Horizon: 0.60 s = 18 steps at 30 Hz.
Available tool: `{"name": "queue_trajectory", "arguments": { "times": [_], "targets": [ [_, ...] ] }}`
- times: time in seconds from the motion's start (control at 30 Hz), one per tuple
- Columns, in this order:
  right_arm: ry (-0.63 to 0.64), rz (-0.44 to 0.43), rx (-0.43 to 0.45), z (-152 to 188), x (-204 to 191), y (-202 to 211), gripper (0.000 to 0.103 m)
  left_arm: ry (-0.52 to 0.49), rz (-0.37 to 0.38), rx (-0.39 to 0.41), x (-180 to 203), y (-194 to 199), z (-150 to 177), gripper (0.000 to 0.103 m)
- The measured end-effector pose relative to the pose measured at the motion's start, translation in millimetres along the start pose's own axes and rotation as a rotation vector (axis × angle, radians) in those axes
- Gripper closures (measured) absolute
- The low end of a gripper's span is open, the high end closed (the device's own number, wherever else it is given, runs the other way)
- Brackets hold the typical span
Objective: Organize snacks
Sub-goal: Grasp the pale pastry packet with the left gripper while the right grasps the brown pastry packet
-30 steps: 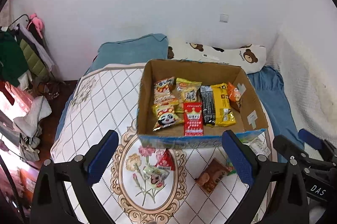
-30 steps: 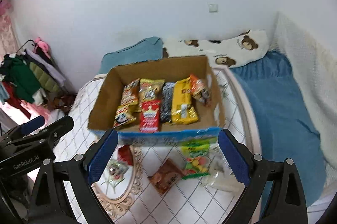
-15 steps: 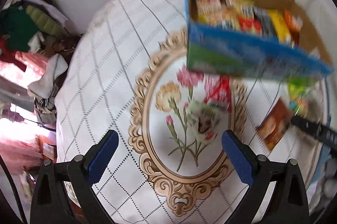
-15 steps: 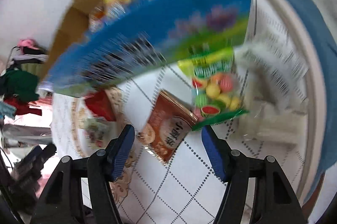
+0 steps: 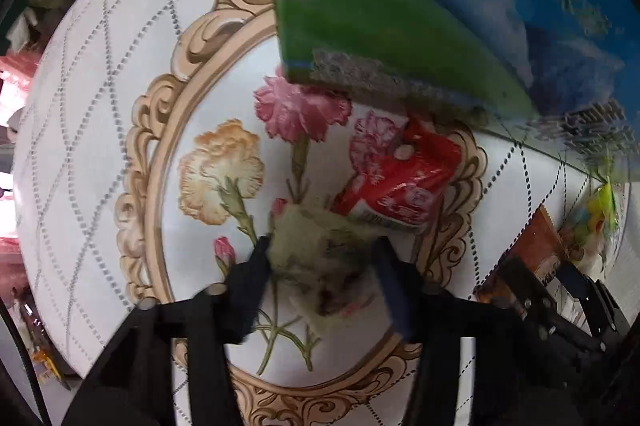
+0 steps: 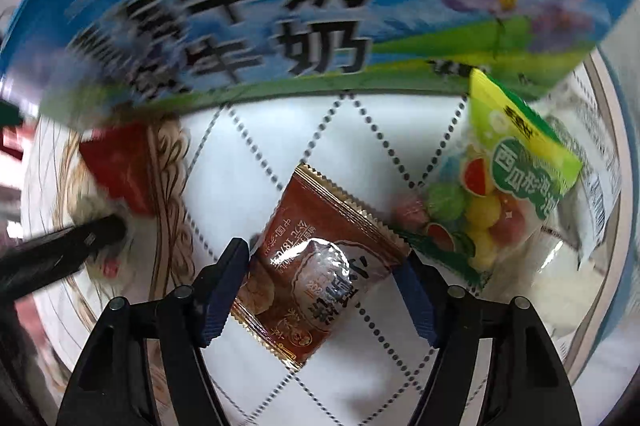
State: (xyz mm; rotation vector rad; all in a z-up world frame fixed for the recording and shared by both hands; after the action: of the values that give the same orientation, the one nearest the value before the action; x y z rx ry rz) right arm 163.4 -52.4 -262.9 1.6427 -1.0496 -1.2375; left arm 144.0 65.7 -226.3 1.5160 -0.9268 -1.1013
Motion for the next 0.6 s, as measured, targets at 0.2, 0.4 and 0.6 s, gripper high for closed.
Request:
{"name": "queue_trajectory", "arguments": {
  "times": [0.2,0.4,0.6],
  "targets": [
    [0.114,-0.064,-0.102,35.7,-11.3,6.1,0.031,-0.044,0.026,-0.012,0.3,9.4,42.0,0.060],
    [0.096,-0.131,-0.225,65.9,-9.6,5.3,0.024,-0.041,0.136,-0.150,-5.5,-4.7,98.7,0.057],
    [-0.059,-0.157,-0.190,66.2,-2.6,15.1,0.017,-0.039,0.180,-0.209,3.2,-17.5,105.3,0.041]
  ]
}}
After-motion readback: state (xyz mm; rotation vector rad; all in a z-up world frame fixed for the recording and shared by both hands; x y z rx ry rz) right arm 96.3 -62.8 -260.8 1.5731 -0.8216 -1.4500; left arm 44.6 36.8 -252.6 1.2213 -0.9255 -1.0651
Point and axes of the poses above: each gripper's, at about its wrist camera, not at the fingertips, and y roughly against the way its jaws point, x to its right, z to its underside, the point moved 2 cm from there along -y, roughly the way its jaws point, and after that the axes turned 14 degrees about -z, right-handed, at the moved point
